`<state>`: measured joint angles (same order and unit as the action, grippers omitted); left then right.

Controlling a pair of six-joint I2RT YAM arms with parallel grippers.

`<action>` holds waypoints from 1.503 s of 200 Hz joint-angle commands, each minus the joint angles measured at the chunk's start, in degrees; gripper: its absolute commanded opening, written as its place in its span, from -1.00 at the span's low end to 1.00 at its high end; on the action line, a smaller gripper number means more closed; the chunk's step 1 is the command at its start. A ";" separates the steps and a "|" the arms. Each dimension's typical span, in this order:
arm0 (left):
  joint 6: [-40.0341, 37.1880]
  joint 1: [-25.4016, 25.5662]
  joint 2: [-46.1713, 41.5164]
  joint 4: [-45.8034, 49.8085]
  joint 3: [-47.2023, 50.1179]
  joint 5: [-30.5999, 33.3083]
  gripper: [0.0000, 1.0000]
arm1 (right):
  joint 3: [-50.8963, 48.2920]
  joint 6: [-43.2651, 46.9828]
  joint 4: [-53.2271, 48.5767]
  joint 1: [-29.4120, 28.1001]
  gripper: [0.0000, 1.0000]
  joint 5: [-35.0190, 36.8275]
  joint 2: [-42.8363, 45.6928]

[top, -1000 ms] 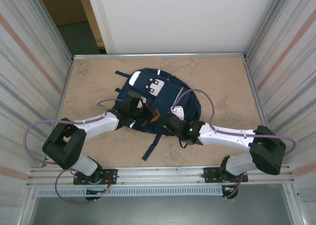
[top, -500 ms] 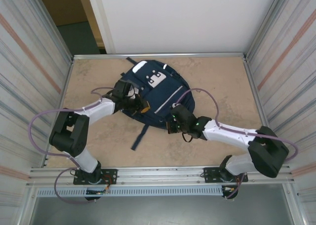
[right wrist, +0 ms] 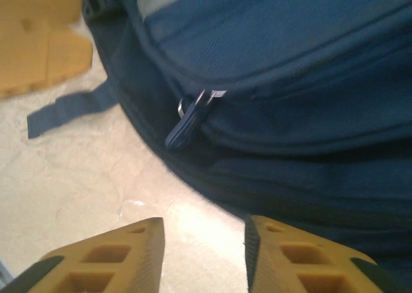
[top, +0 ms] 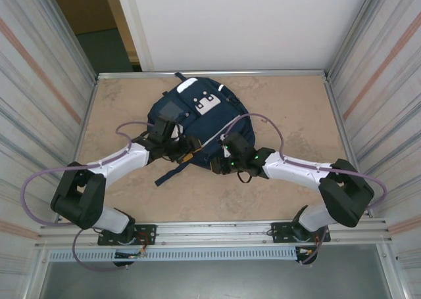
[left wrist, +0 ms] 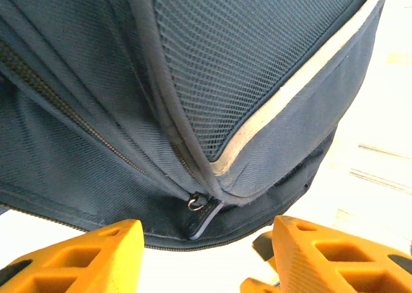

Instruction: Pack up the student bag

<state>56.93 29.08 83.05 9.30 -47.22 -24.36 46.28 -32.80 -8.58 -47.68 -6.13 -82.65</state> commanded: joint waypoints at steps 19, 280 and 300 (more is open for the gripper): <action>6.25 2.61 3.15 -9.16 -0.37 5.87 0.03 | 1.68 0.86 -1.25 1.78 -0.14 0.00 2.56; 20.41 6.71 3.71 -21.07 0.00 -3.24 -1.00 | 7.50 -6.71 -0.86 -3.06 -0.08 12.81 -6.84; 20.87 6.56 3.55 -21.28 0.70 -3.72 -1.00 | 7.77 -7.58 -1.35 -3.05 -0.42 13.77 -7.32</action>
<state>76.64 34.89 89.06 -7.03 -47.05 -23.27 52.34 -38.13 -9.21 -50.65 3.55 -88.66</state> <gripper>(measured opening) 0.083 0.357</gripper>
